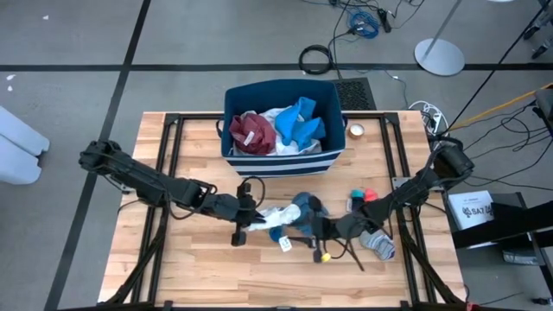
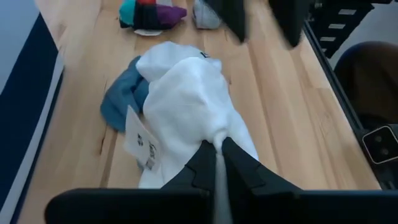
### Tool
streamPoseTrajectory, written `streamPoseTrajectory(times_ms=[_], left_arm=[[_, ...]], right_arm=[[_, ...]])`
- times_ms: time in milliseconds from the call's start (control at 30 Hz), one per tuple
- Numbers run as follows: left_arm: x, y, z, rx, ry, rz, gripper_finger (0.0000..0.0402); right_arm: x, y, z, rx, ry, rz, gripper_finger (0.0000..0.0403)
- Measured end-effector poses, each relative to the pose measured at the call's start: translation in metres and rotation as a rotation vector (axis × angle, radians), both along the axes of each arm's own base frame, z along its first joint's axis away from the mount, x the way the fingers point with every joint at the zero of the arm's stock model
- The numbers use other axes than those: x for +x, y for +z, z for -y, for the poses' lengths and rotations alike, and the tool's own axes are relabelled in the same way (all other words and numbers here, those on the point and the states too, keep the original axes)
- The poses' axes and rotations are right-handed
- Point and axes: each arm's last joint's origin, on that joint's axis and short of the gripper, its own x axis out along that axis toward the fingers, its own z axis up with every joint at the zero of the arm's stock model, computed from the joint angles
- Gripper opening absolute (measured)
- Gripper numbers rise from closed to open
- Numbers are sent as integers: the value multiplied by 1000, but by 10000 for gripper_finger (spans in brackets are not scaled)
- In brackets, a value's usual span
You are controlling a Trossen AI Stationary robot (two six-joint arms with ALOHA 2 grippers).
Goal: Sort clothes
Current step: Put the white socks into the blue bin
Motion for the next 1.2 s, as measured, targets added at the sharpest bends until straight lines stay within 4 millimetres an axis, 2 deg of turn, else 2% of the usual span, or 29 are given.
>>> streamPoseTrajectory(times_ms=[367, 633, 900, 1200], left_arm=[[3, -1, 1, -5, 0, 8, 20], [22, -17, -3, -27, -37, -12, 21], [46, -2, 9, 5, -106, 34, 21], [47, -3, 13, 32, -125, -2, 21]], right_arm=[[10, 0, 8, -39, -48, 72, 151], [13, 3, 10, -54, -7, 84, 151], [13, 0, 12, -90, -3, 59, 151], [11, -11, 11, -56, 47, -58, 151]])
